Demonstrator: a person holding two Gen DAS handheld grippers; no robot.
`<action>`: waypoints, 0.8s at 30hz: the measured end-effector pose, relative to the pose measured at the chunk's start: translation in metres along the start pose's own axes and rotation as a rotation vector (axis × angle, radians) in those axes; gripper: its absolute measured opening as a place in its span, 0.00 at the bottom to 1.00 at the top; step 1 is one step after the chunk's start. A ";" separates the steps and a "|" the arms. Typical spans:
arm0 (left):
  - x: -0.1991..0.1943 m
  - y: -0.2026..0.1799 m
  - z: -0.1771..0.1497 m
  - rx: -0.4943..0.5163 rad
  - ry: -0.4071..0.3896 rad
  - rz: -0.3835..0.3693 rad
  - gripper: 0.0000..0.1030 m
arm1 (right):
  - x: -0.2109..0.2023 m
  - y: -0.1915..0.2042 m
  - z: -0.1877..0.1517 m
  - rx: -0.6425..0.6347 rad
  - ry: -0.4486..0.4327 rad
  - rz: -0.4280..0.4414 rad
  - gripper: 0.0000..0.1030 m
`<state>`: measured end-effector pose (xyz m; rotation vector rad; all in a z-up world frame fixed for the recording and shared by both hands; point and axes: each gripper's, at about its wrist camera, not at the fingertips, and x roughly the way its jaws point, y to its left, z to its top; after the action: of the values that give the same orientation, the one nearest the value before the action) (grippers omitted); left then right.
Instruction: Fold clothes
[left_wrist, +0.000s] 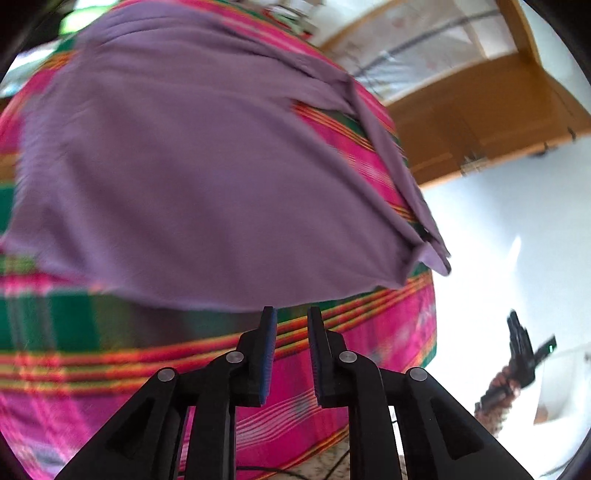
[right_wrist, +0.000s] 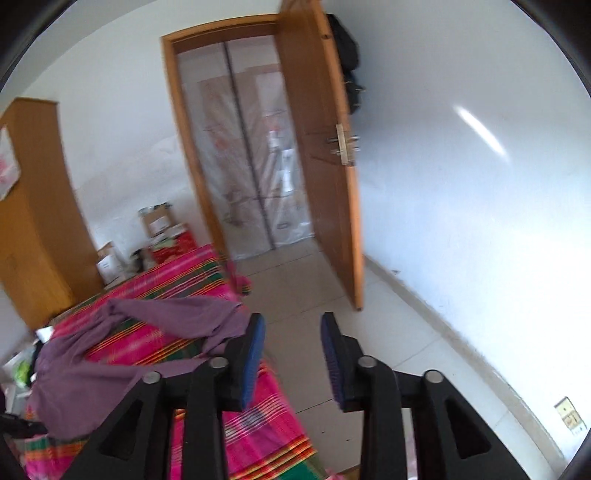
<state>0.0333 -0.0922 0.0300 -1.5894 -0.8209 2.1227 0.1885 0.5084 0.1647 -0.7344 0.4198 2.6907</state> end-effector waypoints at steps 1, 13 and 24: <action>-0.004 0.011 -0.005 -0.035 -0.022 0.008 0.21 | 0.004 0.005 -0.006 0.000 0.015 0.026 0.36; -0.059 0.087 -0.032 -0.306 -0.375 0.029 0.45 | 0.118 0.124 -0.114 0.007 0.321 0.406 0.45; -0.044 0.109 -0.024 -0.420 -0.447 0.083 0.48 | 0.159 0.177 -0.127 0.003 0.365 0.441 0.53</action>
<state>0.0753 -0.1967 -0.0117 -1.3531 -1.4474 2.5346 0.0468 0.3381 0.0101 -1.2687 0.7507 2.9484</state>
